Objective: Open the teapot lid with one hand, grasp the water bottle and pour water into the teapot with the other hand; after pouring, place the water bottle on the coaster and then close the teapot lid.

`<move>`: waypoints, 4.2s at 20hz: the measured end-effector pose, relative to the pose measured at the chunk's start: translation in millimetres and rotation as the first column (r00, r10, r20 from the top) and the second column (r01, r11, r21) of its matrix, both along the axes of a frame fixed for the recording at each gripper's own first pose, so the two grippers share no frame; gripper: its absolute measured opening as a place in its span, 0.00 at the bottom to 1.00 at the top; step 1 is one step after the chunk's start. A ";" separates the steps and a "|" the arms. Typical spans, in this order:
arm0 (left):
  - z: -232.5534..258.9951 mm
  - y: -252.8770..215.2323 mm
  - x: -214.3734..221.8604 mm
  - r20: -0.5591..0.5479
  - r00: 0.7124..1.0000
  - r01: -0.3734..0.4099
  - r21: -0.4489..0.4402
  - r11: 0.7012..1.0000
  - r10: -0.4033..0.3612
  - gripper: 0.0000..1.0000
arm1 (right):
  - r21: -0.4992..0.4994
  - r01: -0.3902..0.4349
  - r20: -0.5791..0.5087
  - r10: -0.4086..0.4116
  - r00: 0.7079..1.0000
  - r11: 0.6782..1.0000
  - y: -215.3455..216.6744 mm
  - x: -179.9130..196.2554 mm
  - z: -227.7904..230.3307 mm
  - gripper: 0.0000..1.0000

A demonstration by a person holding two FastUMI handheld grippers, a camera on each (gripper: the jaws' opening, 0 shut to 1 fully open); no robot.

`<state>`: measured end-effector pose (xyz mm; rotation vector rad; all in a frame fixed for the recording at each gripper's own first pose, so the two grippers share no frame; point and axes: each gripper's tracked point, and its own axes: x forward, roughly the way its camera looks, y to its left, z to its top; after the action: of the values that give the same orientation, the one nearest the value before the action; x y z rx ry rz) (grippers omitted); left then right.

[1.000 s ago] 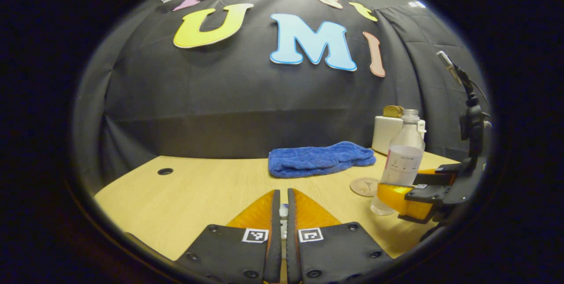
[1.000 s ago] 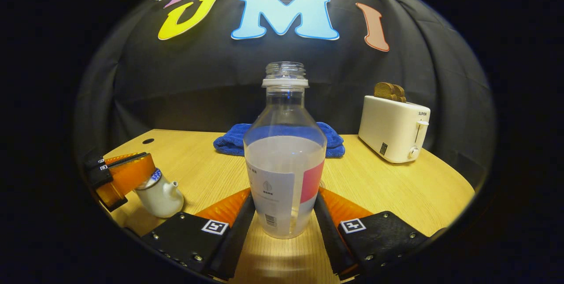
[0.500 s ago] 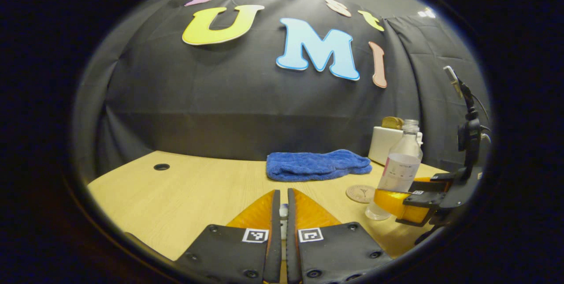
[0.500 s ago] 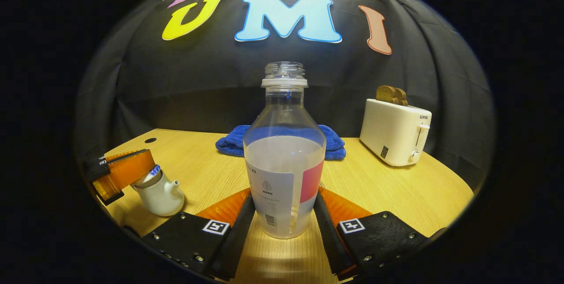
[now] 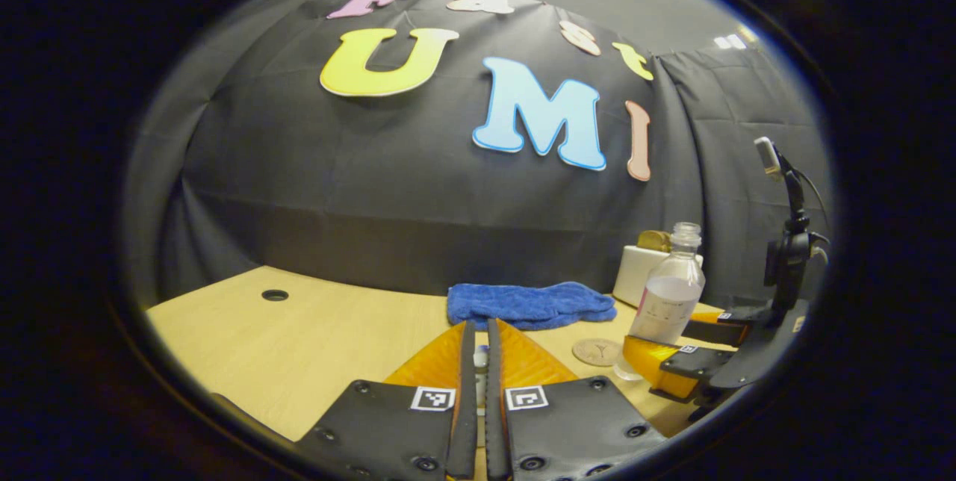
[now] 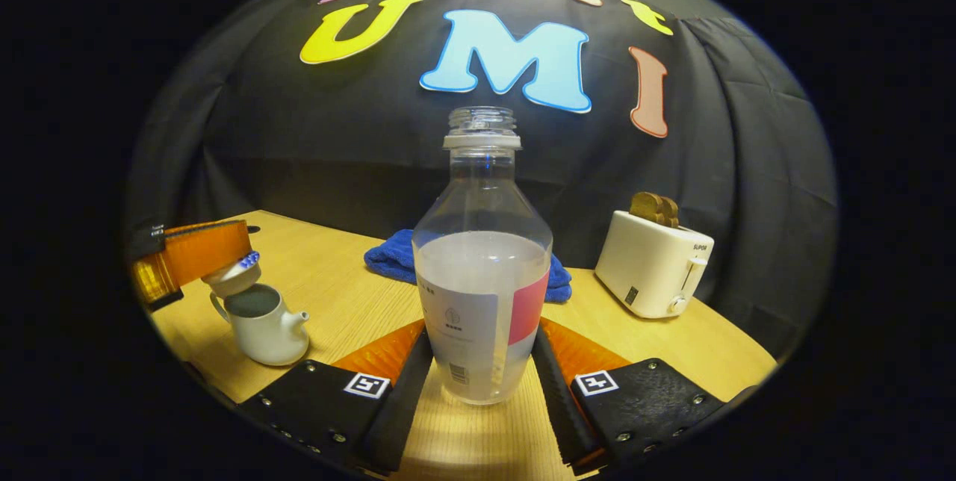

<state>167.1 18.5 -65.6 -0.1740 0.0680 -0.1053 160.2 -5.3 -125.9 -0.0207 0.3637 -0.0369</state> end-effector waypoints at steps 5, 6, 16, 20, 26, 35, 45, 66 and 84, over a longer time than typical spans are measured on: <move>5.4 36.7 -19.1 0.008 1.000 -0.016 0.015 1.000 0.016 0.12 | -0.143 -0.035 -0.040 0.030 0.999 0.989 6.2 -7.6 0.0 0.75; 3.2 47.7 -23.9 0.003 1.000 -0.022 0.010 1.000 0.022 0.12 | -0.191 -0.046 -0.045 0.038 0.998 0.980 6.8 -8.6 1.9 0.75; 8.3 124.3 -42.7 0.040 0.994 -0.101 -0.084 0.991 0.104 0.12 | -0.664 -0.175 -0.116 0.131 0.985 0.727 16.7 7.2 12.0 0.75; -3.8 127.5 -40.5 0.020 0.994 -0.109 -0.094 0.990 0.112 0.12 | -0.773 -0.224 -0.170 0.147 0.974 0.593 19.7 12.0 7.1 0.75; -10.7 133.4 -38.5 0.009 0.992 -0.125 -0.105 0.987 0.126 0.12 | -0.873 -0.257 -0.207 0.161 0.965 0.415 24.5 18.6 11.5 0.75; -21.2 144.4 -35.0 -0.017 0.988 -0.153 -0.119 0.981 0.152 0.11 | -0.935 -0.327 -0.292 0.229 0.929 0.136 35.0 29.3 20.6 0.75; -21.8 151.9 -36.4 -0.024 0.986 -0.165 -0.142 0.976 0.163 0.12 | -0.950 -0.275 -0.307 0.279 0.910 -0.148 44.4 38.4 44.6 0.75; -28.7 165.7 -33.9 -0.051 0.981 -0.193 -0.180 0.964 0.187 0.12 | -0.882 -0.137 -0.315 0.348 0.883 -0.451 68.5 54.0 85.6 0.75; -38.1 165.8 -31.4 -0.072 0.983 -0.181 -0.203 0.962 0.170 0.11 | -0.876 -0.043 -0.260 0.396 0.880 -0.480 75.7 58.8 96.4 0.75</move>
<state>135.8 184.3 -103.7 -0.3918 0.0950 0.0700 219.0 70.4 -29.5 -2.0769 -0.0769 0.1350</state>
